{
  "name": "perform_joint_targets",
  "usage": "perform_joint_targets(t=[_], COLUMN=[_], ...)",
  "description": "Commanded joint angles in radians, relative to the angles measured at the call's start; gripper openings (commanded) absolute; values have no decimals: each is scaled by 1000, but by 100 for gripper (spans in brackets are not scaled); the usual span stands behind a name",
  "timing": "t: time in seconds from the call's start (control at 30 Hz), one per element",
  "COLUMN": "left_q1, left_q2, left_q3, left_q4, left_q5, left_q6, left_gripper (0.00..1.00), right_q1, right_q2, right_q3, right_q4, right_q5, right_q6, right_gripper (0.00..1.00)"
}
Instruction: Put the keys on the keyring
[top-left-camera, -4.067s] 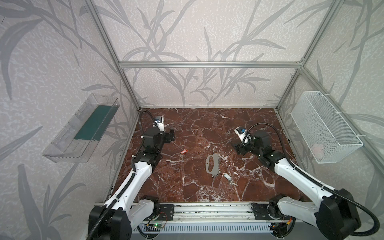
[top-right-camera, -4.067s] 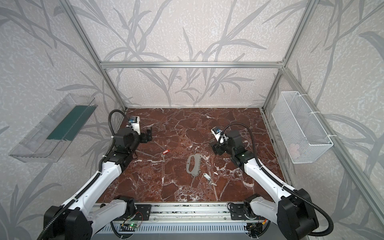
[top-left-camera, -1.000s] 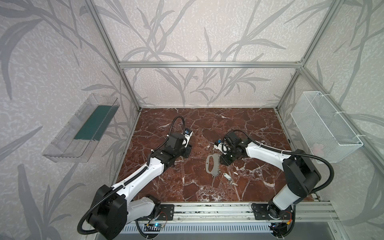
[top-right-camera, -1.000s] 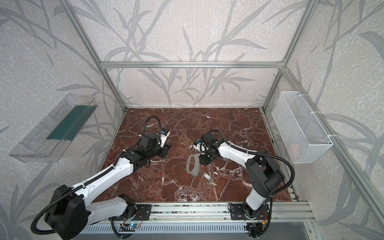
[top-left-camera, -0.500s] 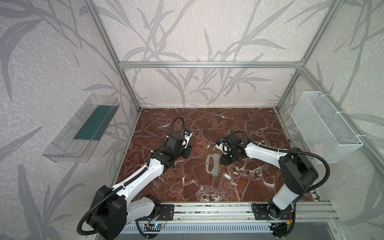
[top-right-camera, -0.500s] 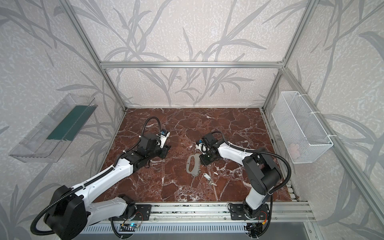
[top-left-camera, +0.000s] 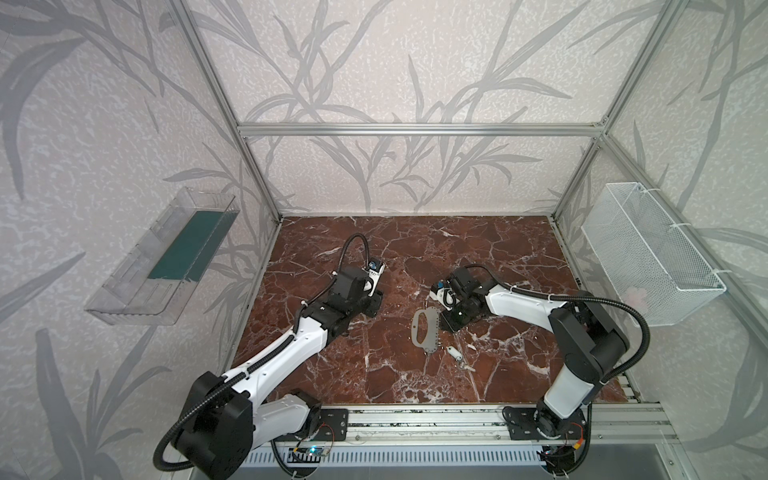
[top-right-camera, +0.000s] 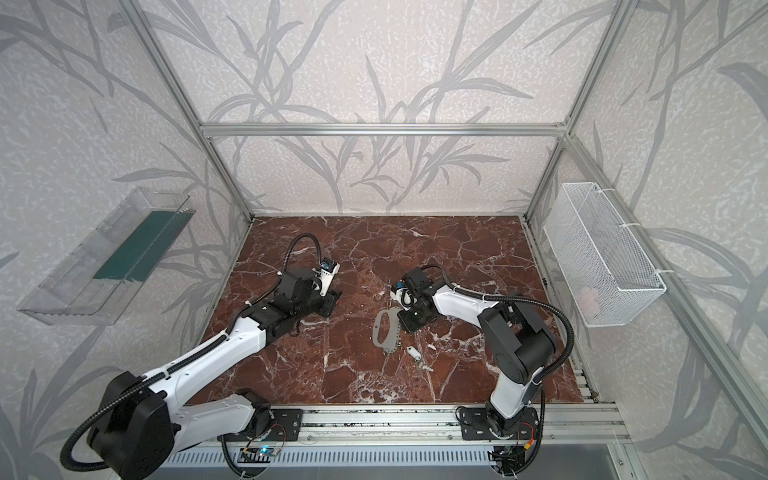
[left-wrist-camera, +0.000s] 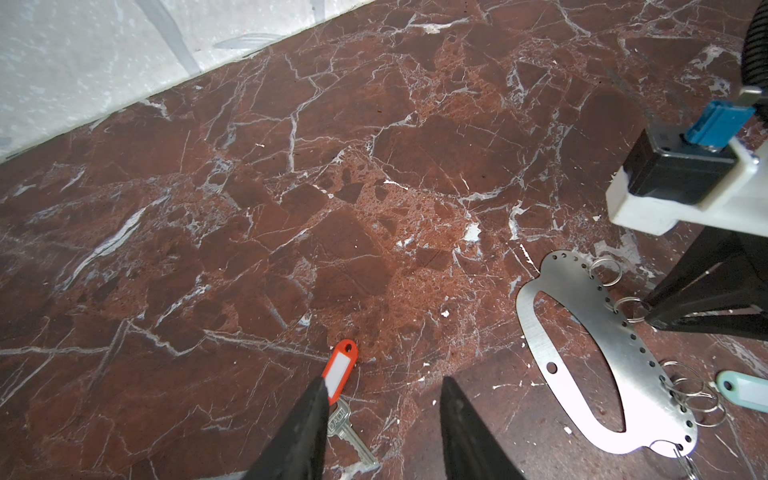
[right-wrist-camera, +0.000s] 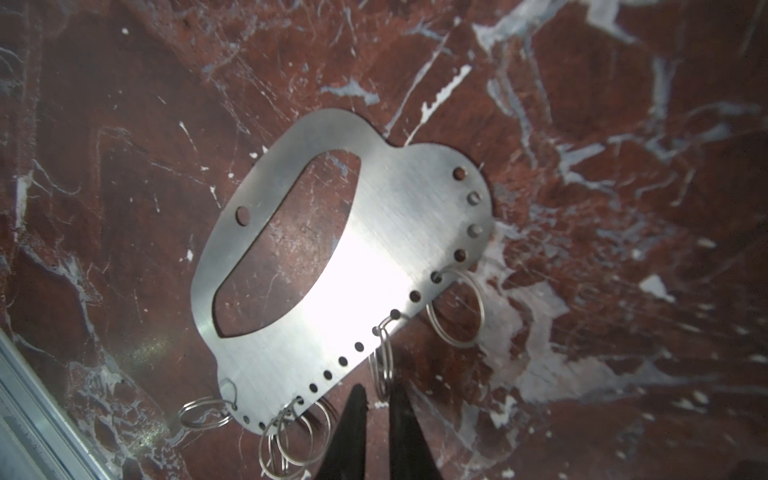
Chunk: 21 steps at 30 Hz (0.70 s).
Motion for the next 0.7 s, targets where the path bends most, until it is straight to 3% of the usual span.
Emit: perform_joint_targets(t=[0.0,0.4,0.67], left_q1=[-4,-4,-4], left_q2=[-11,-5,-13], left_q3=[-11,-11,-8], left_q4=[3,2,0], left_q5=[-8,-7,-1], left_q6=[-3,-5,-5], left_gripper=[45,45,45], right_q1=[-3,-3,0], right_q2=[23,34,-54], right_q3=[-5,-9,-40], right_q4=[7,9,55], right_q5=[-28,-19,-17], right_q6=[-5,-13,-59], right_gripper=[11,5,0])
